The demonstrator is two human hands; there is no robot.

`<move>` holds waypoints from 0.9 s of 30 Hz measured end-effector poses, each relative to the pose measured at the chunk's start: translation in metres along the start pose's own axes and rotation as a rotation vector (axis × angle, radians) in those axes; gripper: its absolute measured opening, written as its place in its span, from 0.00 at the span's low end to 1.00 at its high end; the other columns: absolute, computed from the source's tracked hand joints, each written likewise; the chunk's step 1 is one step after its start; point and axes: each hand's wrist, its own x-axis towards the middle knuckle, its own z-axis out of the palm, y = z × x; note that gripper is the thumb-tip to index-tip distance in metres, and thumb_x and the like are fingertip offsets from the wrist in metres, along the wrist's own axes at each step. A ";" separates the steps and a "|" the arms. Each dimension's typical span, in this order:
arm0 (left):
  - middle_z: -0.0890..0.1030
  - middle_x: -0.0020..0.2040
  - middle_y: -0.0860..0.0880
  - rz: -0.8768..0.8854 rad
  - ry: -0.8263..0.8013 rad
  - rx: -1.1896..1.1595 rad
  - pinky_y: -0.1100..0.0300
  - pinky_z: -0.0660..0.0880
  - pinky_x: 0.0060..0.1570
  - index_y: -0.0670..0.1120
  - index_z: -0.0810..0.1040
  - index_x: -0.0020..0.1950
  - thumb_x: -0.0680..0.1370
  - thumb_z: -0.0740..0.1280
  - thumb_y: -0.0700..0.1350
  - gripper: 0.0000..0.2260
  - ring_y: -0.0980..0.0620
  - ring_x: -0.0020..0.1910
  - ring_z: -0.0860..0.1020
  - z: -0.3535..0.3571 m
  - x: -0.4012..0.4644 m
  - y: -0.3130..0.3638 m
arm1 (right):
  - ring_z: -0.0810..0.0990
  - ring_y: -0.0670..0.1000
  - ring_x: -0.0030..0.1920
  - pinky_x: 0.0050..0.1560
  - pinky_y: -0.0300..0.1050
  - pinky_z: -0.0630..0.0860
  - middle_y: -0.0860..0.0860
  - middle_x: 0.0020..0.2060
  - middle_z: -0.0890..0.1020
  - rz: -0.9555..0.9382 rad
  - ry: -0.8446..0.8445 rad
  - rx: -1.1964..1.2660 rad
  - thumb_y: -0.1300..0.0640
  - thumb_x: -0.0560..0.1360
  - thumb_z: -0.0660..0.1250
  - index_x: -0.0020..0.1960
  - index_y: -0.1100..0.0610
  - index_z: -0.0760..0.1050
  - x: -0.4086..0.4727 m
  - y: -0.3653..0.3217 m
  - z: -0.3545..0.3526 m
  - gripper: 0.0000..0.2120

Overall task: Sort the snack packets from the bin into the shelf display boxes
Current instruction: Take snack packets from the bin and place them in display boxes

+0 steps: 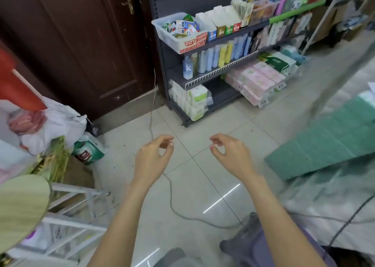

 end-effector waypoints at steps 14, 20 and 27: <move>0.76 0.43 0.65 -0.093 -0.162 0.152 0.62 0.69 0.45 0.54 0.78 0.56 0.77 0.65 0.46 0.09 0.56 0.50 0.77 0.053 0.171 -0.058 | 0.79 0.47 0.48 0.44 0.44 0.73 0.44 0.46 0.81 0.068 -0.126 -0.065 0.51 0.76 0.64 0.56 0.49 0.76 0.177 0.061 0.040 0.09; 0.77 0.44 0.63 -0.139 -0.121 0.101 0.62 0.70 0.48 0.53 0.79 0.56 0.78 0.65 0.47 0.08 0.57 0.51 0.77 0.070 0.279 -0.077 | 0.80 0.49 0.47 0.42 0.43 0.73 0.45 0.47 0.82 0.098 -0.113 -0.034 0.53 0.77 0.65 0.57 0.51 0.76 0.286 0.084 0.038 0.10; 0.79 0.45 0.63 -0.104 -0.057 0.003 0.63 0.67 0.44 0.55 0.74 0.62 0.78 0.65 0.49 0.12 0.63 0.41 0.74 0.108 0.413 -0.057 | 0.80 0.50 0.46 0.40 0.41 0.69 0.47 0.46 0.83 0.046 -0.129 -0.038 0.55 0.76 0.65 0.57 0.53 0.77 0.420 0.122 0.036 0.10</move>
